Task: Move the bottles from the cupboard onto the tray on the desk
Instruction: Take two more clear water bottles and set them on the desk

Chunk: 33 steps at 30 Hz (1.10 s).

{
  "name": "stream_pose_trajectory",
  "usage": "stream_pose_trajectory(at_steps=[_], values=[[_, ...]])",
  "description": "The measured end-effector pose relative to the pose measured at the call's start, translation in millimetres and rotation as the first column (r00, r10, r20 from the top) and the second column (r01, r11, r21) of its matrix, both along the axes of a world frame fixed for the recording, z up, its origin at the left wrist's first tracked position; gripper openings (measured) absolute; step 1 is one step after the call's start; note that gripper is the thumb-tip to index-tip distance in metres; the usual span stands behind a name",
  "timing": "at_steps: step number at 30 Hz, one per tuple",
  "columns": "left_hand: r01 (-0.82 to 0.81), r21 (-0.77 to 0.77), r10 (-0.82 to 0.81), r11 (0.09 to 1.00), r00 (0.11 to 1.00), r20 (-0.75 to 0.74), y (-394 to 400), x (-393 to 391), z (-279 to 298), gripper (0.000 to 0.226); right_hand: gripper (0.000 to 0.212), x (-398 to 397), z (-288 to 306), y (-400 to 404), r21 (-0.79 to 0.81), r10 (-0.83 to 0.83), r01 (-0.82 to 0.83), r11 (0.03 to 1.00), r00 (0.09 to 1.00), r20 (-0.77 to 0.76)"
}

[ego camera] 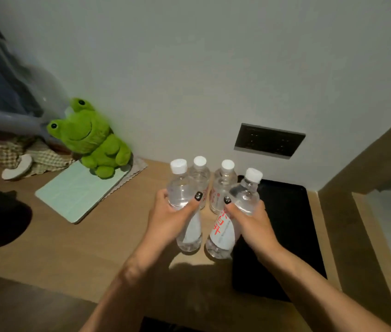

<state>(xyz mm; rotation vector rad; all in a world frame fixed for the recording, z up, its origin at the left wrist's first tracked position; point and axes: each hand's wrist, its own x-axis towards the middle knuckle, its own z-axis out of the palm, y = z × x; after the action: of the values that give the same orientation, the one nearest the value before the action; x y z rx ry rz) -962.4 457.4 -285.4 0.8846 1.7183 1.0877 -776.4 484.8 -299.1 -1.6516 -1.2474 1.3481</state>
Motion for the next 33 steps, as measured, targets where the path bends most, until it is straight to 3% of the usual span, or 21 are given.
stream_pose_trajectory(at_steps=[4, 8, 11, 25, 33], values=[[0.147, -0.045, -0.148, 0.988, 0.989, -0.029, 15.2, -12.4, -18.9, 0.061, 0.069, -9.1, -10.4, 2.7, 0.011, -0.075, 0.074, 0.997, 0.991, 0.107], [0.22, -0.044, -0.222, 0.975, 0.974, -0.046, 22.1, -17.1, -34.0, 0.082, 0.062, -19.0, -10.2, 5.5, 0.042, -0.116, 0.11, 0.993, 0.97, 0.213], [0.239, -0.045, -0.241, 0.97, 0.97, -0.031, 25.4, -18.0, -46.3, 0.072, 0.062, -23.9, -14.4, 10.0, 0.043, -0.092, 0.084, 0.996, 0.962, 0.259], [0.264, 0.038, -0.265, 0.964, 0.964, 0.032, 26.8, -20.4, -70.1, 0.064, 0.066, -33.0, -37.3, 5.1, 0.012, -0.075, 0.074, 0.997, 0.982, 0.174], [0.29, 0.02, -0.29, 0.957, 0.957, 0.012, 24.7, -26.1, -65.0, 0.074, 0.073, -28.8, -30.3, 3.8, -0.036, 0.039, -0.034, 0.999, 0.986, 0.16]])
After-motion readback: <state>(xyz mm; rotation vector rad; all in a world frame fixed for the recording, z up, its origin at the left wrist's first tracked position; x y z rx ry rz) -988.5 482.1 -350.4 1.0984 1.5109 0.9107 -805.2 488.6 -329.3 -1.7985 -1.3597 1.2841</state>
